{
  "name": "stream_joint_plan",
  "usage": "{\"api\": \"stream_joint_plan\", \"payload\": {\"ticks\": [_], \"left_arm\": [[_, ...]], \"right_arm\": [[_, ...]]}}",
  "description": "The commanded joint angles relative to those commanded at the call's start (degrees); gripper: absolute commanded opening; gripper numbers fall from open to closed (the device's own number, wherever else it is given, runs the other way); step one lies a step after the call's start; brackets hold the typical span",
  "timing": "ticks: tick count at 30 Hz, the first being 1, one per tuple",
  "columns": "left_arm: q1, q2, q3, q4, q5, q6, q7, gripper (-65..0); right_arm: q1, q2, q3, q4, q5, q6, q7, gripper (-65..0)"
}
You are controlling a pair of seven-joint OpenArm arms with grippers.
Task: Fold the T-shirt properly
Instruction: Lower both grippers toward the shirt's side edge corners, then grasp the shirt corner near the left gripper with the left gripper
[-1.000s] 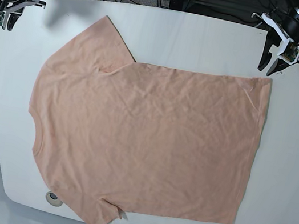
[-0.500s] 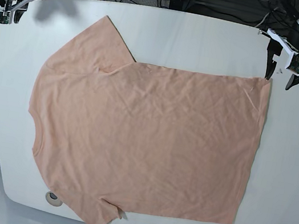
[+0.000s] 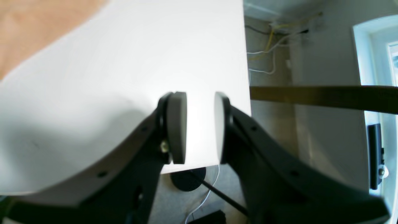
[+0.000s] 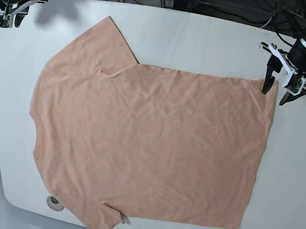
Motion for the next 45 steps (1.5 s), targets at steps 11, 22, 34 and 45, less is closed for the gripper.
{"api": "stream_joint_plan", "payload": {"ticks": [11, 22, 34, 45], "left_arm": [[-2.62, 0.32, 1.24, -13.48, -1.05, 1.55, 4.09, -38.6], [-3.27, 0.24, 1.52, -14.53, -1.50, 0.54, 5.38, -37.8], [-6.69, -1.38, 1.58, -16.53, -1.39, -2.07, 5.78, -36.4], [-11.84, -0.97, -0.59, -24.91, -1.72, -2.37, 5.40, -36.6]], "right_arm": [[-0.89, 1.18, -0.48, 2.78, 0.20, 6.72, -2.69, -41.2], [-1.65, 1.33, -1.56, 4.91, 0.64, 7.53, -2.89, -37.9], [-1.23, 1.38, -1.72, 5.10, 0.56, 7.49, -0.44, -34.1], [-1.08, 1.23, -1.71, 5.15, 0.77, 7.34, -0.91, -35.4]]}}
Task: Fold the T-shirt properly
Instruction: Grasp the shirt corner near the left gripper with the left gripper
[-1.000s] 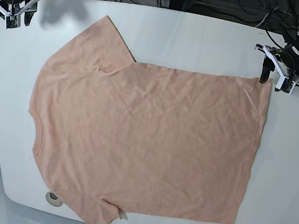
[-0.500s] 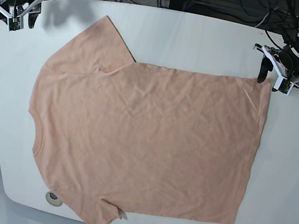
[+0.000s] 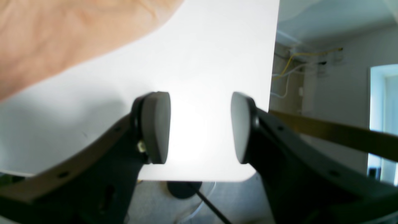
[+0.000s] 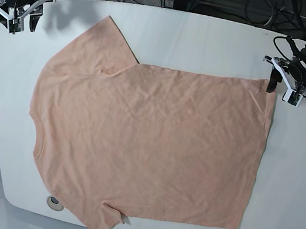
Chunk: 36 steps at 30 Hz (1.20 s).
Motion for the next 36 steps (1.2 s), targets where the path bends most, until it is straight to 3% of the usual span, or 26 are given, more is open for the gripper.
{"api": "stream_joint_plan", "payload": {"ticks": [5, 6, 7, 10, 18, 29, 35, 36], "left_arm": [[-1.39, 0.29, -2.35, -2.86, -0.54, -0.56, 0.31, -37.1], [-1.00, 0.74, -1.91, -2.54, -0.49, -0.60, 1.02, -36.5], [-0.97, 0.76, -1.89, -2.55, -0.40, -0.64, 1.09, -36.6], [-0.77, 0.92, -1.81, -2.97, -0.38, -0.64, 1.05, -37.3], [-0.69, 1.14, -1.89, -3.63, -0.31, -0.74, 0.11, -37.7], [-0.81, 1.42, -1.50, -3.79, -0.53, -0.52, 1.82, -44.5], [-0.72, 2.00, -1.46, -3.63, 0.01, -0.36, 5.26, -39.7], [-0.63, 2.42, -1.29, -3.82, -0.53, -1.18, 5.64, -40.6]], "right_arm": [[0.11, 0.04, -0.02, -0.21, -0.18, 0.10, -0.17, -35.3], [0.77, 0.25, -0.11, 0.00, 0.87, 2.18, -0.20, -34.6], [1.16, 0.24, -0.03, -0.19, 0.92, 3.04, -0.56, -34.7], [1.99, 0.54, -0.06, -0.49, 1.60, 3.98, -1.12, -34.8], [2.37, 0.91, 0.02, -0.94, 2.06, 4.21, -1.39, -35.0], [2.62, 0.88, -0.05, -1.01, 2.45, 4.57, -1.33, -35.1], [2.76, 0.97, 0.09, -0.75, 2.74, 4.58, -1.40, -35.4], [2.99, 0.82, 0.01, -0.83, 2.44, 5.37, -1.83, -34.7]]}}
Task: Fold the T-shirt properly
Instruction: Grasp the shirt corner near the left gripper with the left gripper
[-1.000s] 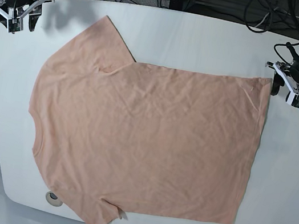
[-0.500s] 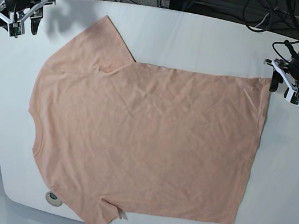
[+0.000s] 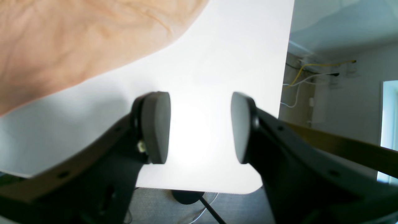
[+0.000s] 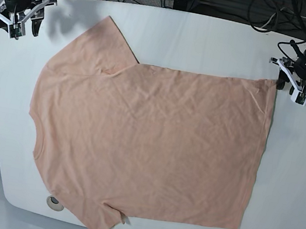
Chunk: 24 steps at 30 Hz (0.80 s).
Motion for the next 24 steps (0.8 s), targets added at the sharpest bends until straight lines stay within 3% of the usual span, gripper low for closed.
{"api": "stream_joint_plan", "payload": {"ticks": [10, 24], "left_arm": [[-1.01, 2.37, 0.28, -1.18, -0.21, -0.43, -0.21, -41.1], [0.31, 1.97, 0.79, -0.79, 0.29, -0.11, 0.55, -42.7]], "right_arm": [[0.18, -0.07, -0.15, -0.59, -0.09, 0.00, -0.09, -34.9], [-0.47, 0.10, -1.95, -0.87, -0.16, 0.42, -0.45, -35.2]]}}
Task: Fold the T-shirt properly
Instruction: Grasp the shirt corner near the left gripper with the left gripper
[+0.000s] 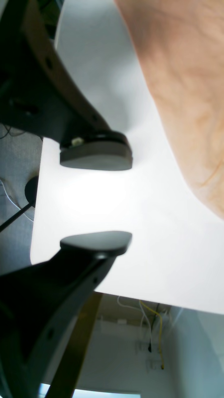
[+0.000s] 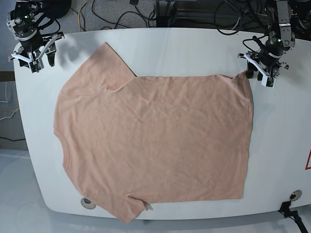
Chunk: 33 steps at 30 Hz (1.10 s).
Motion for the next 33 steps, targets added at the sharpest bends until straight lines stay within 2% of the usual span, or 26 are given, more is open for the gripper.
{"api": "stream_joint_plan", "payload": {"ticks": [5, 6, 12, 16, 29, 33], "left_arm": [[1.08, 0.24, 0.15, 1.03, 0.00, 0.43, 1.03, -44.8], [0.64, 0.05, 0.07, 1.59, -1.06, -0.32, -0.80, -41.8], [-1.23, -0.03, 0.08, 0.63, -1.14, -0.34, -1.96, -41.1], [-1.99, -0.15, 0.23, -1.39, -1.39, -0.57, -4.90, -39.7], [-4.28, 0.05, 0.78, -8.03, -4.25, -4.66, -2.43, -40.9], [-4.16, -0.03, 1.28, -8.76, -4.07, -5.20, -1.96, -42.7]], "right_arm": [[-0.09, 0.05, -0.02, 0.08, 0.23, 0.02, 0.10, -35.4], [-0.12, 0.06, 0.28, 0.47, -0.19, 0.08, 0.21, -34.5], [0.06, 0.04, 0.41, 0.35, -0.24, -0.09, 0.11, -34.6], [0.08, 0.06, 0.50, 0.27, 0.05, -0.26, 0.03, -34.6], [0.02, 0.04, 0.54, 0.11, 0.33, -0.31, 0.08, -34.8], [-0.58, 0.23, 0.44, 0.11, 0.09, -0.02, 0.31, -34.9]]}}
